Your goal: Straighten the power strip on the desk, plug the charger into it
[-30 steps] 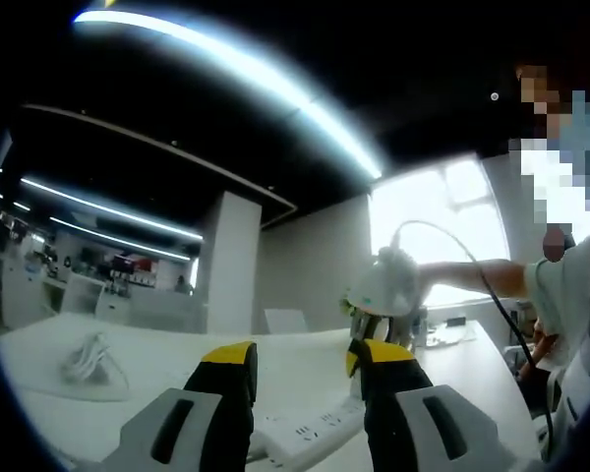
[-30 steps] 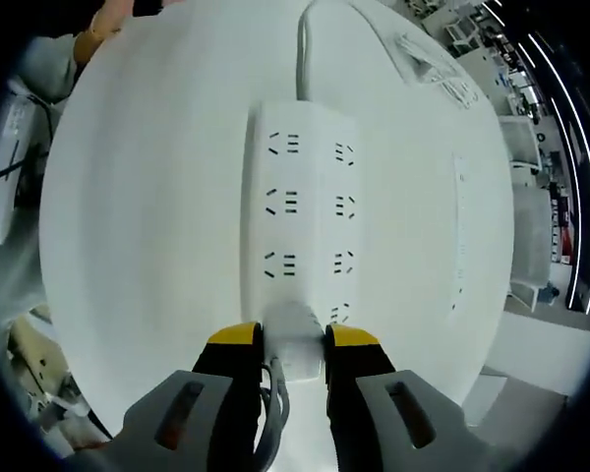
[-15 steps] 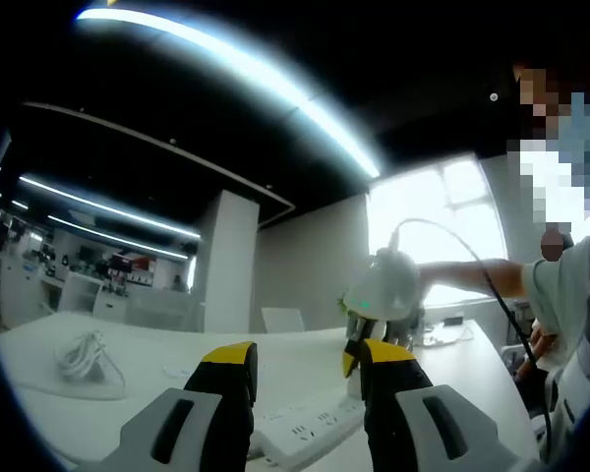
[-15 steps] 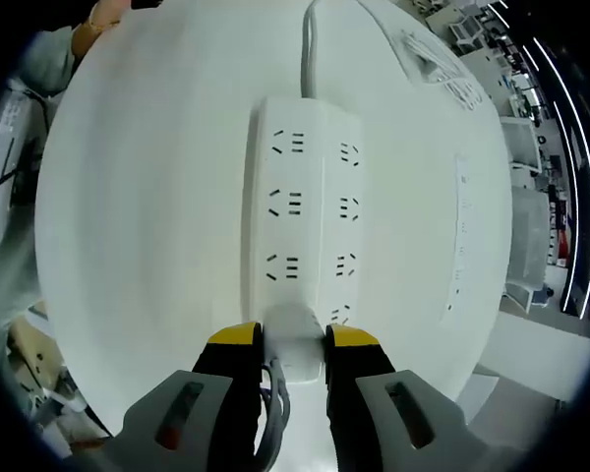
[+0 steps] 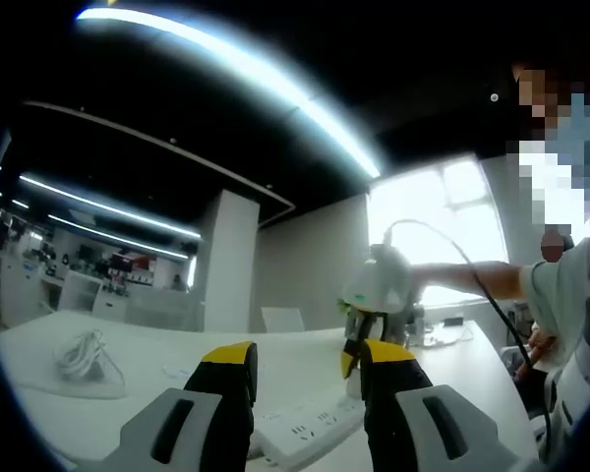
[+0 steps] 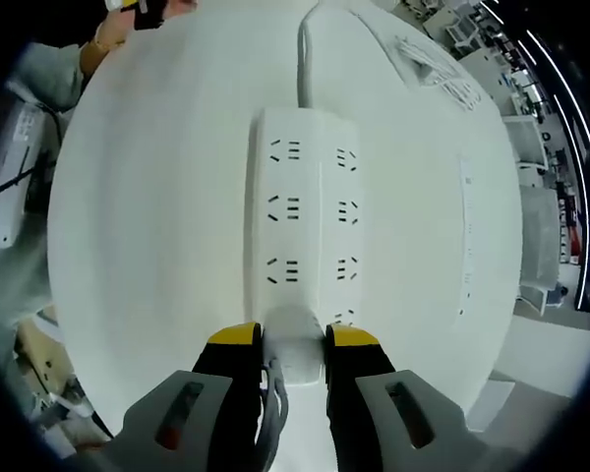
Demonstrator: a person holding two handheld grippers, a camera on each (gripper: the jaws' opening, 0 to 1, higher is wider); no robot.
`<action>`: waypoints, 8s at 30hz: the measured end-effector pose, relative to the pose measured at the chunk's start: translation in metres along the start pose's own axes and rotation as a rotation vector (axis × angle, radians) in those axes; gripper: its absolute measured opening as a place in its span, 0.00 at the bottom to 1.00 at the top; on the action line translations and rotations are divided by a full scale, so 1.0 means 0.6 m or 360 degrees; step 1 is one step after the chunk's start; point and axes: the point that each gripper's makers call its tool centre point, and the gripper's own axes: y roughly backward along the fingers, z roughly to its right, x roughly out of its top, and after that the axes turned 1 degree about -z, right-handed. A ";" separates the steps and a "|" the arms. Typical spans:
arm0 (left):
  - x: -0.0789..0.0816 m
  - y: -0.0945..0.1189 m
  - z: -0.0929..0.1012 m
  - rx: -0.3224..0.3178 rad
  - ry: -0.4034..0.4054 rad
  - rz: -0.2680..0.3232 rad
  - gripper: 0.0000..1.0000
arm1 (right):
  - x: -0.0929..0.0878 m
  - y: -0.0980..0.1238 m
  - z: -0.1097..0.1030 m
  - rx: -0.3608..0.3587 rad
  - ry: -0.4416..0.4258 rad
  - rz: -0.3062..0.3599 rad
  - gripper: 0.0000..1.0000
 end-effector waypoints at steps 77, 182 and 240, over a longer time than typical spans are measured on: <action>-0.014 -0.003 0.001 -0.0004 -0.0006 -0.0042 0.43 | -0.013 -0.024 0.011 -0.0166 0.0107 -0.0045 0.23; -0.159 -0.014 -0.003 -0.0025 -0.0162 -0.0652 0.37 | 0.017 0.106 0.014 -0.0201 -0.0446 0.1459 0.22; -0.223 -0.021 -0.049 0.0075 -0.0082 -0.0910 0.29 | -0.065 -0.040 -0.034 -0.0301 -0.0949 0.1704 0.20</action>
